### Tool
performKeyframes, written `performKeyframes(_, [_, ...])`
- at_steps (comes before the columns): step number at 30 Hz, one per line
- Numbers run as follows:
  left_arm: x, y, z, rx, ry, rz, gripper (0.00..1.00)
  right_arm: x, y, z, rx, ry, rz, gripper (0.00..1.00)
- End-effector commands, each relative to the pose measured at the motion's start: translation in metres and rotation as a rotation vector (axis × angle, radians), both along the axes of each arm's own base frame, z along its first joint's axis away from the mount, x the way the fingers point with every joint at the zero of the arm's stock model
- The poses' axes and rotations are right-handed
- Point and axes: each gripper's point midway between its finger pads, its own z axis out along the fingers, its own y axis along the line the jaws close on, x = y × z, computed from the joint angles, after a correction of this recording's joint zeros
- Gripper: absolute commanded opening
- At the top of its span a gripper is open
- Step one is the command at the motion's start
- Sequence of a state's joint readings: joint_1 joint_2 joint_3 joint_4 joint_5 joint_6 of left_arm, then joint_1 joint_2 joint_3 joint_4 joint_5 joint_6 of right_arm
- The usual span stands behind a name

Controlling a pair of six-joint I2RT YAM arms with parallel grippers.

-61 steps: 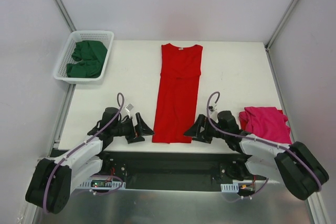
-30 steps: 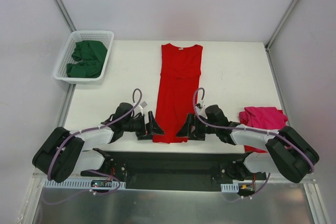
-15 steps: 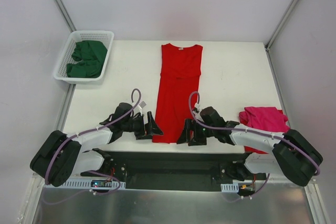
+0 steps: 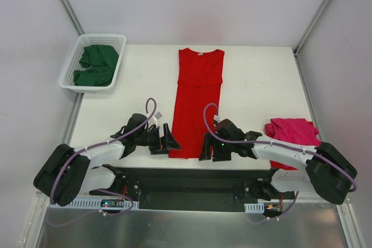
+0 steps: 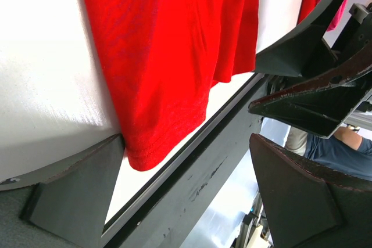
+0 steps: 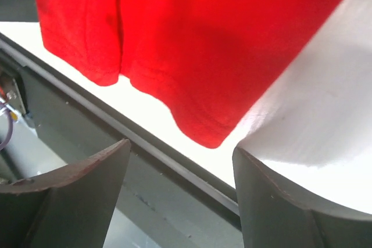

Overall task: Fold and stack the t-shirts
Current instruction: Grab the bottom of the folded rectangular tshirt with both arms

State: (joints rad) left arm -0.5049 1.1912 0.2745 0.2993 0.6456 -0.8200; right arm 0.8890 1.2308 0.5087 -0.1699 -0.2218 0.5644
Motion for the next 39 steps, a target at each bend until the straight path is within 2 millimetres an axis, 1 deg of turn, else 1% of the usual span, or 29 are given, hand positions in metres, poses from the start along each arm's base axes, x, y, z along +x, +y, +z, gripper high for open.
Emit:
performKeyframes(1, [-0.007,0.011,-0.023,0.090,0.020,0.004,0.91,-0.006,-0.059,-0.040,-0.296,-0.001,-0.052,0.76])
performKeyframes(4, [-0.008,0.011,-0.022,0.088,0.017,0.001,0.91,-0.003,-0.062,-0.044,-0.311,-0.014,-0.064,0.76])
performKeyframes(5, [-0.008,0.011,-0.023,0.087,0.016,-0.001,0.91,-0.004,-0.064,-0.046,-0.315,-0.009,-0.067,0.73])
performKeyframes(6, [-0.009,0.011,-0.023,0.090,0.019,-0.002,0.91,0.001,-0.065,-0.049,-0.325,-0.036,-0.081,0.70])
performKeyframes(7, [-0.009,0.011,-0.023,0.090,0.017,-0.003,0.91,0.003,-0.065,-0.049,-0.327,-0.043,-0.086,0.66])
performKeyframes(10, [-0.009,0.010,-0.024,0.092,0.019,-0.007,0.91,0.006,-0.066,-0.052,-0.335,-0.053,-0.099,0.61])
performKeyframes(11, [-0.009,0.011,-0.025,0.094,0.018,-0.007,0.91,0.005,-0.067,-0.053,-0.339,-0.052,-0.101,0.53])
performKeyframes(13, [-0.010,0.011,-0.026,0.096,0.020,-0.006,0.91,0.006,-0.068,-0.053,-0.348,-0.053,-0.103,0.46])
performKeyframes(15, [-0.010,0.011,-0.027,0.098,0.020,-0.006,0.91,0.006,-0.070,-0.054,-0.359,-0.055,-0.110,0.46])
performKeyframes(17, [-0.012,0.011,-0.029,0.100,0.026,-0.009,0.91,0.007,-0.073,-0.054,-0.373,-0.056,-0.118,0.41])
performKeyframes(18, [-0.011,0.011,-0.029,0.101,0.024,-0.009,0.91,0.008,-0.073,-0.055,-0.375,-0.057,-0.122,0.41])
performKeyframes(19, [-0.011,0.011,-0.029,0.099,0.026,-0.009,0.91,0.008,-0.073,-0.055,-0.376,-0.055,-0.121,0.37])
performKeyframes(21, [-0.012,0.011,-0.030,0.103,0.029,-0.011,0.91,0.006,-0.074,-0.057,-0.384,-0.048,-0.121,0.26])
performKeyframes(22, [-0.011,0.011,-0.030,0.104,0.029,-0.009,0.91,0.007,-0.074,-0.057,-0.385,-0.050,-0.120,0.16])
performKeyframes(23, [-0.012,0.011,-0.032,0.108,0.033,-0.010,0.91,0.007,-0.075,-0.057,-0.389,-0.047,-0.120,0.12])
performKeyframes(25, [-0.012,0.010,-0.032,0.109,0.034,-0.014,0.91,0.005,-0.075,-0.057,-0.390,-0.042,-0.116,0.07])
performKeyframes(28, [-0.012,0.009,-0.034,0.116,0.041,-0.015,0.91,0.002,-0.075,-0.056,-0.392,-0.030,-0.102,0.01])
performKeyframes(32, [-0.012,0.009,-0.036,0.127,0.048,-0.018,0.91,-0.007,-0.078,-0.055,-0.420,-0.010,-0.066,0.01])
performKeyframes(34, [-0.011,0.008,-0.036,0.128,0.047,-0.020,0.91,-0.007,-0.077,-0.050,-0.415,-0.015,-0.056,0.01])
performKeyframes(39, [-0.011,0.007,-0.041,0.151,0.056,-0.024,0.89,-0.015,-0.082,-0.044,-0.431,-0.009,-0.036,0.01])
